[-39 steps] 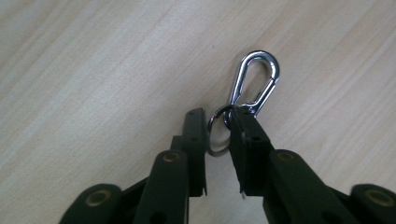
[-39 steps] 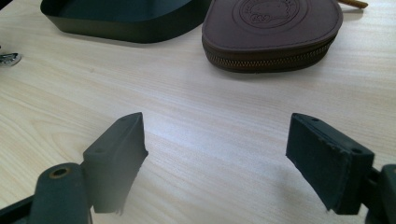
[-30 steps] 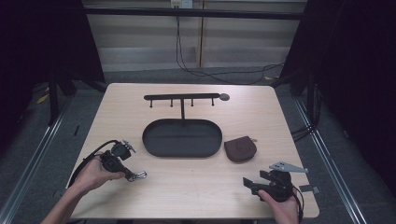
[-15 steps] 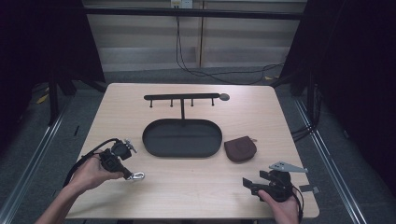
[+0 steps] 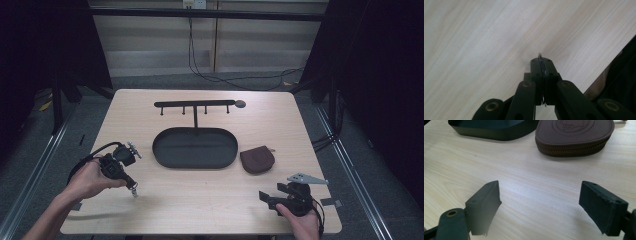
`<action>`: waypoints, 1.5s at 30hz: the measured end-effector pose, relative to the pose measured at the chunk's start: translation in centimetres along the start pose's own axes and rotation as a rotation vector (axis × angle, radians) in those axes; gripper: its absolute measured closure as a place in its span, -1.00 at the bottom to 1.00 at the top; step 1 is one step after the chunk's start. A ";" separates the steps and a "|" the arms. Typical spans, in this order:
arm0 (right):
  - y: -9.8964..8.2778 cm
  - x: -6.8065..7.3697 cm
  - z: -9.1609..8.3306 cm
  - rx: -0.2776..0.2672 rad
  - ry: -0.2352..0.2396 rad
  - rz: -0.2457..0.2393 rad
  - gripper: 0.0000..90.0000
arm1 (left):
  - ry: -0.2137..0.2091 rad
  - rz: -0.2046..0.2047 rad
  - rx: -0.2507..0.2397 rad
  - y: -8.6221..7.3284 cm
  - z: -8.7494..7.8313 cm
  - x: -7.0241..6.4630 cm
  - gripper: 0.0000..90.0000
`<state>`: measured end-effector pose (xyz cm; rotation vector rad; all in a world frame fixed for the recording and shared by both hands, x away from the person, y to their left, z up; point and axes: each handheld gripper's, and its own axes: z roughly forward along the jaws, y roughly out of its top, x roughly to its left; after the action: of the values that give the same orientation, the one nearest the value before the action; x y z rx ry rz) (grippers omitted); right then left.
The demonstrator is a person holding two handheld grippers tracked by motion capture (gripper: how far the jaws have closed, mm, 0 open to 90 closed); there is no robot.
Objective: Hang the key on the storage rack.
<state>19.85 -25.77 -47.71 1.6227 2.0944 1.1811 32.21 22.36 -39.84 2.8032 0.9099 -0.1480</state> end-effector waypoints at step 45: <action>0.1 0.2 0.0 0.002 0.008 -0.025 -0.61 | 0.066 -0.013 -0.051 5.0 -6.9 1.1 0.98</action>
<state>19.81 -25.55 -47.60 1.5907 2.1149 1.1808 36.27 20.48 -32.48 2.7705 0.9324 -0.0337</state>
